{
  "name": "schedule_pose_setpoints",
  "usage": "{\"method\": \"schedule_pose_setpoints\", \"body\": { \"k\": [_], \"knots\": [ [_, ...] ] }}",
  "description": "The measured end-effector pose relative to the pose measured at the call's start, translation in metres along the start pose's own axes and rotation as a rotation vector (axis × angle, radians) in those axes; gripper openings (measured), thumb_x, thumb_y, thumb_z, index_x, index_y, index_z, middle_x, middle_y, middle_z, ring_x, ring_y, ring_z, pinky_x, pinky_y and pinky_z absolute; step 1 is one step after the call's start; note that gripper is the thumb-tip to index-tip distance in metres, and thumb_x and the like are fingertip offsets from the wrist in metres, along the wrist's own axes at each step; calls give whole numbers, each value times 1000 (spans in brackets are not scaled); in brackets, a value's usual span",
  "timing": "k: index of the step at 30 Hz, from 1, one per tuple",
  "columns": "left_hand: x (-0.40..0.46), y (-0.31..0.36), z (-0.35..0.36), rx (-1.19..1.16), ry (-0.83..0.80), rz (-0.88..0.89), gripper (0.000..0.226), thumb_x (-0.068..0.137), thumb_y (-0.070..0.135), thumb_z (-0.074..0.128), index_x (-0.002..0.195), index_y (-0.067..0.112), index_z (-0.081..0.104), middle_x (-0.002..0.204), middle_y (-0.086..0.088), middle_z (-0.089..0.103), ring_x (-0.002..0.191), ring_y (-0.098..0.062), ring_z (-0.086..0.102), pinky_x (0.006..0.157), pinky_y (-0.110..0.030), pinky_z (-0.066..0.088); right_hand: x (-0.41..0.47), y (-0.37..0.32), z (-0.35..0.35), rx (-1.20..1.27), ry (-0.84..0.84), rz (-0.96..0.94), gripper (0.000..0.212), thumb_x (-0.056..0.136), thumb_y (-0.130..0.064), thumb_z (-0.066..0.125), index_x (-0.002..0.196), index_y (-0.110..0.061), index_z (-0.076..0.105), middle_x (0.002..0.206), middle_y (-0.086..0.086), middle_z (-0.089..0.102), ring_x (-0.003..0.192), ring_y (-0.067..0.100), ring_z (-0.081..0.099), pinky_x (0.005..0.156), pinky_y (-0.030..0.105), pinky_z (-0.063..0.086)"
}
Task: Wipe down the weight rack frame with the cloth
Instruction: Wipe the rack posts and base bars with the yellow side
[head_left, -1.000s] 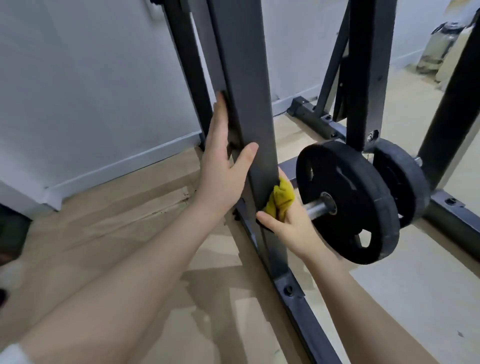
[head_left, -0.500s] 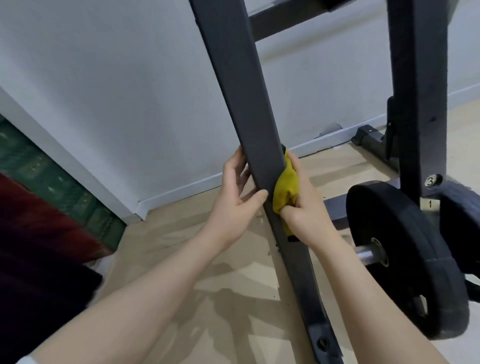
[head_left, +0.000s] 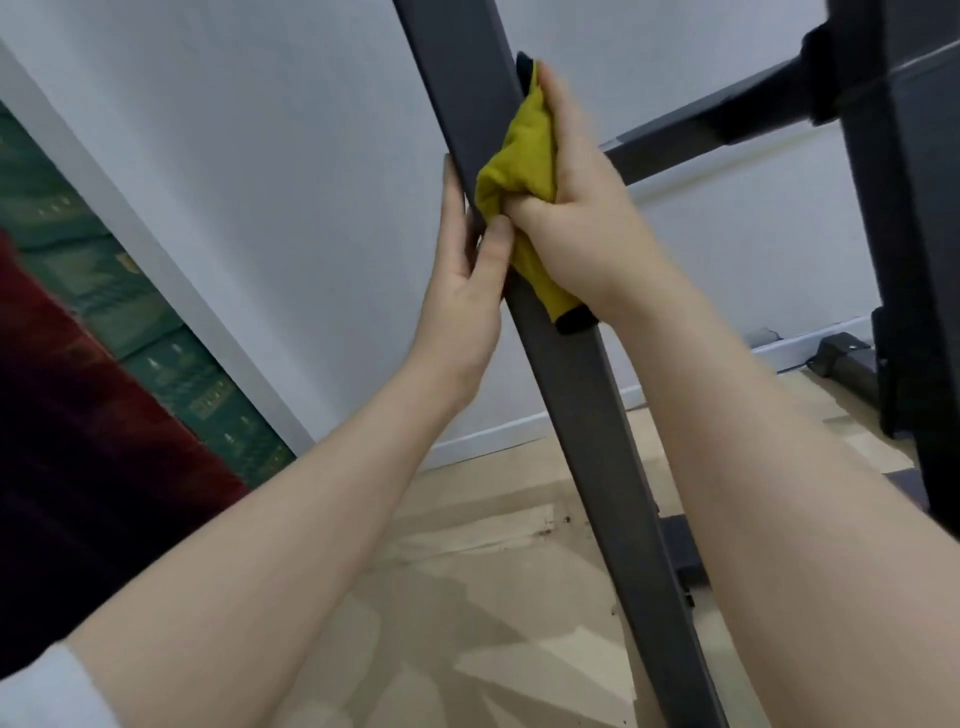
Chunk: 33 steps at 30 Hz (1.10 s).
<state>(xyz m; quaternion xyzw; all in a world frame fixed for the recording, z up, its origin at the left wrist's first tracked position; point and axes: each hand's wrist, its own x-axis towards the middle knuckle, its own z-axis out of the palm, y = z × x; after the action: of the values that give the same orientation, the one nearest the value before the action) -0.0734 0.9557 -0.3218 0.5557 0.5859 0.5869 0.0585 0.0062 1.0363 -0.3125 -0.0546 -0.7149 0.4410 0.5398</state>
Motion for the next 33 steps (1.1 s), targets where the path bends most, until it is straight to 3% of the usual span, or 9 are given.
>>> {"method": "schedule_pose_setpoints", "body": {
  "k": [3,7,12,15,19,23,26,30,33],
  "knots": [
    [0,-3,-2,34,-13,-18,58,101,22,36,149,36,6,153,11,28,137,-3,32,112,-36,33,34,-18,-2,-42,5,-62,82,83,0,50,151,-23,10,153,-2,25,136,15,31,96,18,35],
    [2,-4,-6,2,-19,-9,59,100,15,38,148,36,10,151,12,33,132,-1,38,108,-32,37,30,-8,-2,5,-8,-104,81,79,-13,54,150,-25,17,146,-3,35,129,12,40,102,33,41],
    [0,-4,-6,-51,-30,14,55,99,13,39,140,42,17,145,9,43,124,1,48,98,-22,46,-1,15,-1,53,-26,1,79,75,-21,48,149,-28,19,143,-11,37,129,5,39,107,29,36],
    [3,-4,-8,-74,-26,-10,52,97,12,43,134,45,25,135,11,49,112,6,55,82,-17,51,15,3,0,-10,6,-2,81,74,-24,46,149,-28,18,140,-11,38,121,2,40,96,20,35],
    [6,2,-18,-54,-13,-49,49,94,7,52,127,40,38,128,1,54,104,-6,63,79,-26,56,45,-18,0,-78,26,-66,78,82,-16,51,150,-30,15,146,-6,36,116,9,43,89,25,34],
    [10,8,-23,-23,-35,-77,47,93,7,54,117,45,38,116,11,55,90,5,64,67,-15,52,32,-6,0,17,3,-61,81,72,-20,46,148,-32,19,139,-15,36,123,6,41,98,28,38],
    [8,7,-21,-29,-40,-55,53,93,9,53,125,47,35,126,6,55,103,-4,63,76,-22,55,-1,15,2,67,-17,-31,78,73,-17,46,145,-35,23,145,-9,38,129,8,41,105,38,40],
    [4,3,-14,-31,-71,-19,60,97,8,45,146,34,21,141,6,47,119,-6,55,88,-24,52,3,13,4,28,36,-22,77,74,-22,48,146,-35,23,145,-10,39,130,9,41,104,39,41],
    [5,0,-16,-60,-116,-52,63,100,10,40,149,34,9,149,10,35,129,-5,45,99,-25,46,1,17,5,35,32,-30,77,76,-20,47,148,-32,22,146,-11,38,130,6,40,105,37,40]
  ]
}}
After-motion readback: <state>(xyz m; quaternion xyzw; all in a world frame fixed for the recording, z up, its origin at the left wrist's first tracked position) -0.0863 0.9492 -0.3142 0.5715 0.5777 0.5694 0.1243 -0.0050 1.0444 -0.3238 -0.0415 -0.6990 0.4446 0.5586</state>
